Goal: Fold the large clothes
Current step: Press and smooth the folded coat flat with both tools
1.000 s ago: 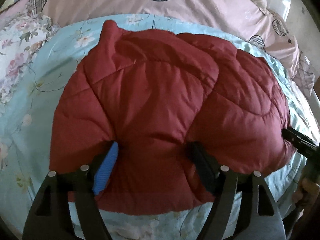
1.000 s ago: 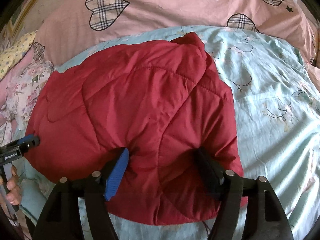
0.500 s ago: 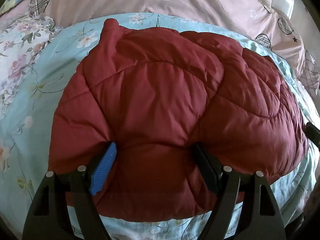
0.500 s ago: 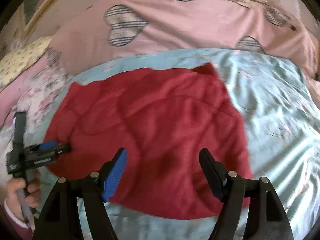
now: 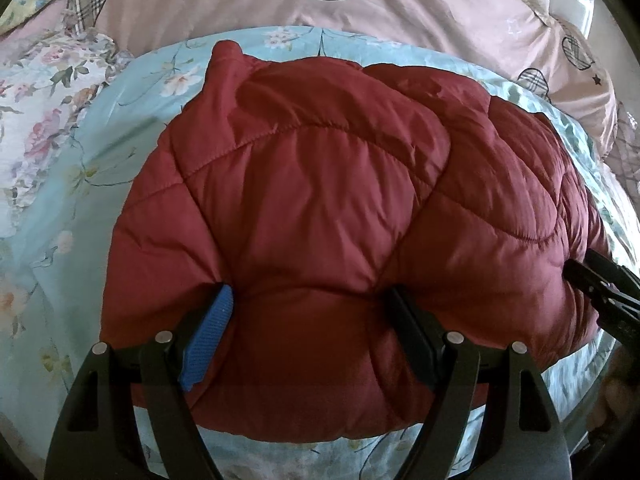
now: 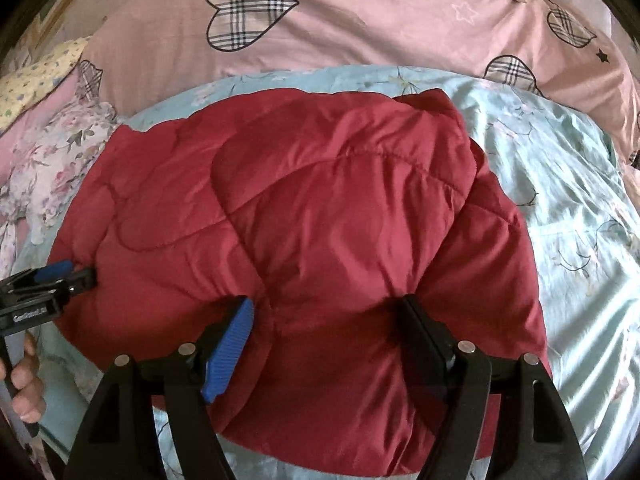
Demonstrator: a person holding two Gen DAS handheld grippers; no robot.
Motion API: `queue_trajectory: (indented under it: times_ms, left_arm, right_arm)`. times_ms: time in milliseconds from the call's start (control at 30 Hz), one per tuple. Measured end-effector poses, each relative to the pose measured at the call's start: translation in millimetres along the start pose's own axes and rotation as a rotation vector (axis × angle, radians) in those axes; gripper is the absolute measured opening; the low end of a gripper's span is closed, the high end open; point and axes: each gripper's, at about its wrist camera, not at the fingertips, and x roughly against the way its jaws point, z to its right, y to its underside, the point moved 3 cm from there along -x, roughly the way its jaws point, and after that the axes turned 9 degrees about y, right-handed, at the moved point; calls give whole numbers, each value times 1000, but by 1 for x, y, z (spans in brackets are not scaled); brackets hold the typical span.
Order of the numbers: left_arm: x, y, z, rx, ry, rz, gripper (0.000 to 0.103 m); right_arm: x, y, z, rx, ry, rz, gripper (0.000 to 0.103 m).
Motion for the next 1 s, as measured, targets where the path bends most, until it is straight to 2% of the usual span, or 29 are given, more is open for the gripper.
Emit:
queue_trajectory:
  times_ms: [333,533,700,867,1000]
  left_arm:
    - [23,2,5,8,-31,32,80]
    - [32,2,21,-17,-28,54,80]
    - [33,-1,37,-48,-12,56,80]
    - [29,-6,38,-57,-29,54,80]
    - [15,-8,34,-48,-31,33,80]
  right_arm:
    - [-2,-1,3,-18,-9,16,77]
    - [3,-3,5,-31,-15,9,77]
    - [3,-4,6,-36,-21,5,77]
    - [27,-14,4,-52,-52,68,76]
    - [20,-22,-5,-11,-41,51,76]
